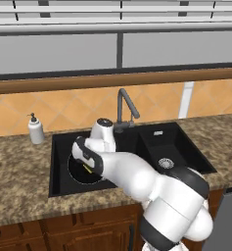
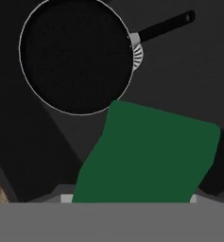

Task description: Pick the pan and sponge and place them into the sink. Then turn on the water.

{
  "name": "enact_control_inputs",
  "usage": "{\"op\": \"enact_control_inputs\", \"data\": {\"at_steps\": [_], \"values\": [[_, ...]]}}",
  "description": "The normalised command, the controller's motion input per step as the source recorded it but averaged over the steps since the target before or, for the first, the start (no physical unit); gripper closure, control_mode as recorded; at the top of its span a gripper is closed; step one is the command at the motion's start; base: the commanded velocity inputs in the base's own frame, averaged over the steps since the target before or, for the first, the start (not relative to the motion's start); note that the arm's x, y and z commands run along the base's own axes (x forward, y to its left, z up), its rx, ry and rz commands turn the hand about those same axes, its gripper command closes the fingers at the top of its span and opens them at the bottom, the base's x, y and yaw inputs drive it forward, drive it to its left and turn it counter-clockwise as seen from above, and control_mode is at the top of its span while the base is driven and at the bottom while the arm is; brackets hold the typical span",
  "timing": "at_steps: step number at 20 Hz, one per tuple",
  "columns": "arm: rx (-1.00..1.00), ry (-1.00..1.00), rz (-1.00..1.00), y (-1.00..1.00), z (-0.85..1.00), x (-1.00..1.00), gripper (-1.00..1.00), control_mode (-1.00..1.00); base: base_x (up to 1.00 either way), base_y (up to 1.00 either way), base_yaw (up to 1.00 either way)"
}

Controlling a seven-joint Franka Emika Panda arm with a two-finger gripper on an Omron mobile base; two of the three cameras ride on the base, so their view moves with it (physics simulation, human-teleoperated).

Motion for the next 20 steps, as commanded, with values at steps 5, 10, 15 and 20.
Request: {"op": "enact_control_inputs", "data": {"at_steps": [5,10,15,20], "values": [[-0.01,0.0,0.0,-0.09,-0.19,0.54,1.0,-1.0,0.0,0.0,0.0],[-0.08,0.0,0.0,0.0,-0.47,0.53,1.0,-1.0,0.0,0.0,0.0],[-0.03,0.0,0.0,0.0,-0.32,0.68,1.0,-1.0,0.0,0.0,0.0],[-0.06,0.0,0.0,0.01,-0.34,0.58,-1.0,-1.0,0.0,0.0,0.0]]}}
